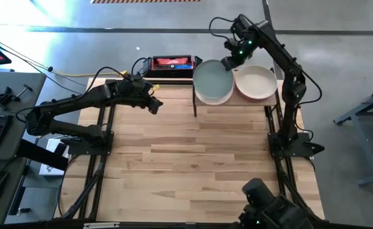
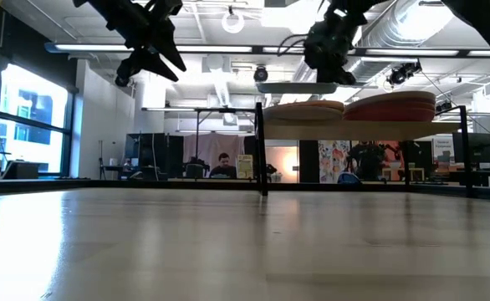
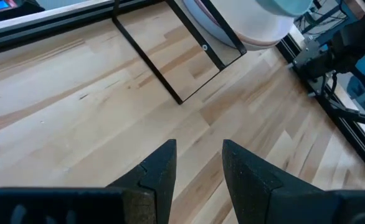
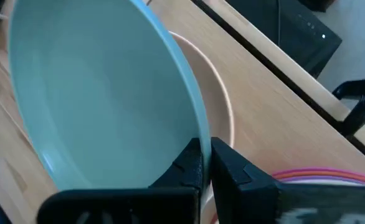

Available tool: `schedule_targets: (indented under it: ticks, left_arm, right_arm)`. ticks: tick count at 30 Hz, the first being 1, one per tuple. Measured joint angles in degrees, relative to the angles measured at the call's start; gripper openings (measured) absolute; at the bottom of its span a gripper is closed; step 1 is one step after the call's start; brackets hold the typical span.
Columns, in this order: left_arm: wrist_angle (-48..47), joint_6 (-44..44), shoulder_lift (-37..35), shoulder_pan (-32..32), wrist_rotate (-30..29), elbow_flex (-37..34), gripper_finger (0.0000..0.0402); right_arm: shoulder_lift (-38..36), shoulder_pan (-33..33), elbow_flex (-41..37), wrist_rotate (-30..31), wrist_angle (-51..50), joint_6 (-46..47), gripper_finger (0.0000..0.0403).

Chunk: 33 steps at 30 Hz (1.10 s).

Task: Place and stack plates onto a shelf
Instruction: Stack the blue plate on top of the light brown plate

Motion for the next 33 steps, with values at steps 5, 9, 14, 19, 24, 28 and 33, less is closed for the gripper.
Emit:
schedule_targets:
  ticks: [5,9,14,19,24,28,33]
  left_arm:
    - [-0.63,0.00,0.00,-0.01,0.00,0.00,0.0120]
    - [-0.63,0.93,0.00,-0.01,-0.22,0.00,0.0120]
    - [-0.63,1.53,0.00,-0.01,-0.24,0.00,0.0120]
    - [-0.63,1.53,0.00,-0.01,-0.39,0.00,0.0120]
    - [-0.68,1.53,0.00,-0.01,-0.39,0.00,0.0120]
    - [-1.00,1.53,0.00,-0.01,-0.39,0.00,0.0120]
    - [-1.11,1.53,0.00,-0.01,-0.39,0.00,0.0120]
  right_arm:
    - [0.00,-1.85,-3.31,-0.57,0.09,0.98,0.0000]
    - [0.08,-2.15,-7.35,-1.72,0.47,1.12,0.0000]
    - [0.13,-1.72,-10.14,-1.77,1.10,2.49,0.0000]
    - [0.13,-0.90,-10.49,-0.48,2.15,3.75,0.0000]
    - [0.13,-0.57,-10.49,1.25,2.72,3.93,0.0000]
    - [0.13,-0.57,-10.49,1.32,2.95,3.93,0.0000]
    - [0.13,-0.57,-10.49,1.53,3.80,3.93,0.0004]
